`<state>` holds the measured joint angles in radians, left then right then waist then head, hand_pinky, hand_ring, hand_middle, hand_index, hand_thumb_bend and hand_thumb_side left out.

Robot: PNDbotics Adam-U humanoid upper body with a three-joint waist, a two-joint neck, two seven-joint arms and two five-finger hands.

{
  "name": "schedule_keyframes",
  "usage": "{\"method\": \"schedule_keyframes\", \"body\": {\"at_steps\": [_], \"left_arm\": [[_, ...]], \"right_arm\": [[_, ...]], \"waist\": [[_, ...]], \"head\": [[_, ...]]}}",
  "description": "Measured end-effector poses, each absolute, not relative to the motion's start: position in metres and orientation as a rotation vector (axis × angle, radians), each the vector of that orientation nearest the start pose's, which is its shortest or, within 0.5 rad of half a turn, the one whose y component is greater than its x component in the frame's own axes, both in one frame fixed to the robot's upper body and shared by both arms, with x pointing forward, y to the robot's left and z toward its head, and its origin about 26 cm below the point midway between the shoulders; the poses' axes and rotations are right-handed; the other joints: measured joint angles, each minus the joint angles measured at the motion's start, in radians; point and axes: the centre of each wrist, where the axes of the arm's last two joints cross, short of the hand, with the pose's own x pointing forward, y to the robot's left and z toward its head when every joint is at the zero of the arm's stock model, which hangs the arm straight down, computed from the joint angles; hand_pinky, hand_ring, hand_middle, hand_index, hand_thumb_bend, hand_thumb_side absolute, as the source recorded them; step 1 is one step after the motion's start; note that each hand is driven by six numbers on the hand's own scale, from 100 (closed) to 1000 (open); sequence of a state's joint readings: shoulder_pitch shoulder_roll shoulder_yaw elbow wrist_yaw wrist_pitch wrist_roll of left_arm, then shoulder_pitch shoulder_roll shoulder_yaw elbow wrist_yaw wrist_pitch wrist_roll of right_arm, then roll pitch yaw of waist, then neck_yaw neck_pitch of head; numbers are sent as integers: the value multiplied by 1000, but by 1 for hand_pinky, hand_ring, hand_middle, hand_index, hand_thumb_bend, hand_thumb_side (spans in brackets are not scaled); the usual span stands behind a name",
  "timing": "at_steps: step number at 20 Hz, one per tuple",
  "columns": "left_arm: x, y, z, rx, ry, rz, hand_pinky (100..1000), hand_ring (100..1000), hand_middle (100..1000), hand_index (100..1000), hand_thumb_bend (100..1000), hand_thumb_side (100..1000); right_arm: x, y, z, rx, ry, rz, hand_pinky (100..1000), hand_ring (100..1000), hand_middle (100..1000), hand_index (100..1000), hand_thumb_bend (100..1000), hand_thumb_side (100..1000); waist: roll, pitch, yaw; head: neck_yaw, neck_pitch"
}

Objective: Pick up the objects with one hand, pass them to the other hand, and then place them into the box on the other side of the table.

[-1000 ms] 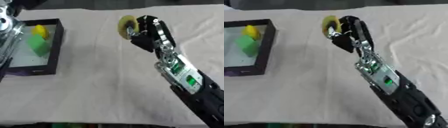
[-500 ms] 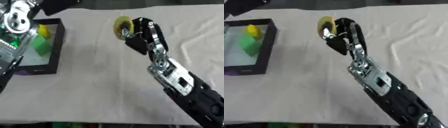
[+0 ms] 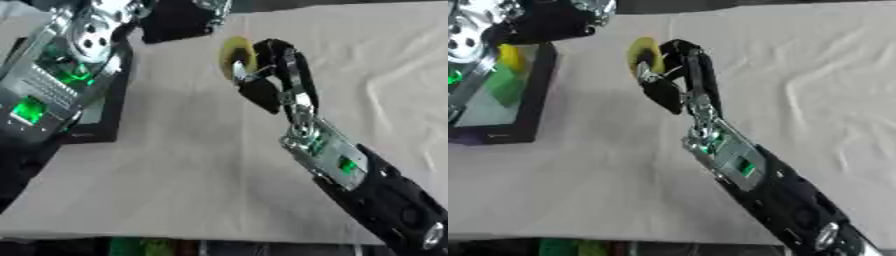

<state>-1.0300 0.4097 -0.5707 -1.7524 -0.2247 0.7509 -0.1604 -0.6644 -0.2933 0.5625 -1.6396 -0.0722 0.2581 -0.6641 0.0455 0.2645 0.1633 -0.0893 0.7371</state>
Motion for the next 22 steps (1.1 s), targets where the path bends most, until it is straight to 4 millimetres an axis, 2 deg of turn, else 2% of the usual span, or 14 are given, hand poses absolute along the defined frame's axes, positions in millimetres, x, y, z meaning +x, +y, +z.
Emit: {"method": "schedule_keyframes", "body": {"at_steps": [5, 13, 18, 22], "left_arm": [[334, 74, 297, 465, -1694, -1165, 738, 790, 716, 814, 100, 589], [346, 65, 282, 507, -1572, -1200, 788, 823, 747, 850, 106, 655], [350, 64, 276, 551, -1540, -1223, 829, 849, 760, 856, 201, 654], [351, 63, 275, 566, -1520, -1257, 832, 852, 756, 851, 274, 755]], "right_arm": [[345, -99, 169, -274, -2063, 264, 515, 518, 367, 487, 100, 194], [347, -96, 164, -298, -2078, 246, 515, 520, 368, 476, 100, 181], [346, -96, 164, -321, -2113, 246, 515, 522, 370, 475, 100, 163], [346, -95, 163, -346, -2153, 262, 517, 523, 371, 475, 100, 137]], "waist": [[2, 0, 2], [2, 0, 4], [2, 0, 5], [2, 0, 7]], "head": [[2, 0], [7, 2], [8, 9], [9, 9]]}}
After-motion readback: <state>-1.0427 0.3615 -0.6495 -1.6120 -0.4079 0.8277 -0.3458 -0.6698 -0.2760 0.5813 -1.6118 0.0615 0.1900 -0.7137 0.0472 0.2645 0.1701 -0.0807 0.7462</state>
